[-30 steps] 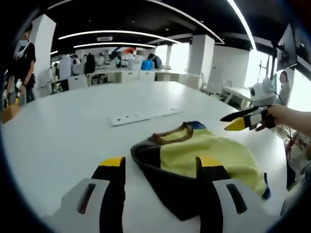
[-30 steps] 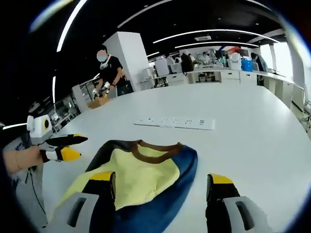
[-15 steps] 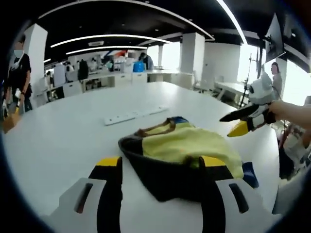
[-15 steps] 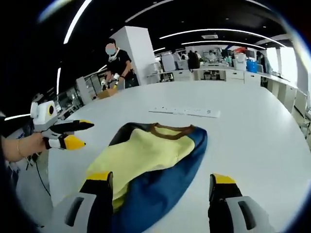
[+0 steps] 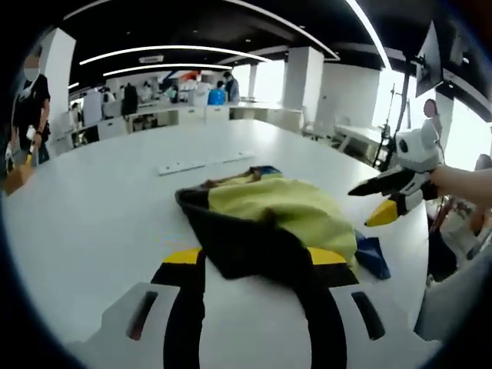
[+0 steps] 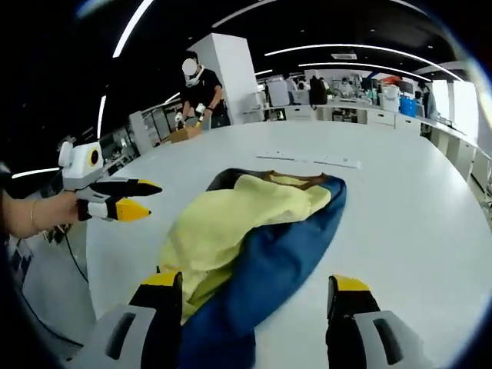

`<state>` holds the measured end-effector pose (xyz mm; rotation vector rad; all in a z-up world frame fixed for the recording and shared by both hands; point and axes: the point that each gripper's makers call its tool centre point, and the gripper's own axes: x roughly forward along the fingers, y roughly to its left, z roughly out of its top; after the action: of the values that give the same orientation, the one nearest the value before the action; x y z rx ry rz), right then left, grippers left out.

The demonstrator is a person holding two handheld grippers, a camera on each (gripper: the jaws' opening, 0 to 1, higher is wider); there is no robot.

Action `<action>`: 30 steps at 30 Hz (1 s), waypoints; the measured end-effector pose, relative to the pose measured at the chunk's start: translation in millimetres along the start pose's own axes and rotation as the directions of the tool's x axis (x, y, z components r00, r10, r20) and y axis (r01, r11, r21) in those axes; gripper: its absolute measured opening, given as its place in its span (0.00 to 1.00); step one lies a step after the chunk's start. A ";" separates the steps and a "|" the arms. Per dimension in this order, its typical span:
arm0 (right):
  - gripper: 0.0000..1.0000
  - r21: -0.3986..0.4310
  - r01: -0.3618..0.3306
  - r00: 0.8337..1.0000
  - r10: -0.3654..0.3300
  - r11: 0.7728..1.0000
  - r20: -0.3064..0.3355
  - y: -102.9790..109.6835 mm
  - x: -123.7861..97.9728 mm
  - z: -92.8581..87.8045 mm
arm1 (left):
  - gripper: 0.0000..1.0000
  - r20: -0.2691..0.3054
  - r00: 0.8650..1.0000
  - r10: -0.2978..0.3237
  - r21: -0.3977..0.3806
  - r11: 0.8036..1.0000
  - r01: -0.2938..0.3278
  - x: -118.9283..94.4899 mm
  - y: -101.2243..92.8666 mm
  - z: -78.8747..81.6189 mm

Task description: Fold the garment on the visible template until the final outline fits inside the template.

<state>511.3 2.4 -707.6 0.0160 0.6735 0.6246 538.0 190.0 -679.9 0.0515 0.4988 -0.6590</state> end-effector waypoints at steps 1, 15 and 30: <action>0.74 0.001 0.001 1.000 -0.001 1.000 0.000 0.5 -0.3 -1.3 | 0.47 -0.003 1.000 0.004 -0.005 1.000 -0.004 -0.1 -1.9 -3.9; 0.67 0.062 0.023 1.000 -0.022 0.998 -0.013 29.6 -3.1 -40.5 | 0.43 -0.023 1.000 -0.009 -0.059 0.998 0.008 6.4 -32.1 -35.9; 0.36 0.118 0.127 0.992 -0.127 0.985 -0.013 39.0 -9.4 -53.9 | 0.32 -0.028 0.999 -0.030 -0.158 0.987 0.025 22.8 -57.9 -53.4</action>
<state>453.1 19.4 -736.5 0.0809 0.7106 0.4618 495.9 141.7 -731.1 -0.0950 0.5802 -0.6447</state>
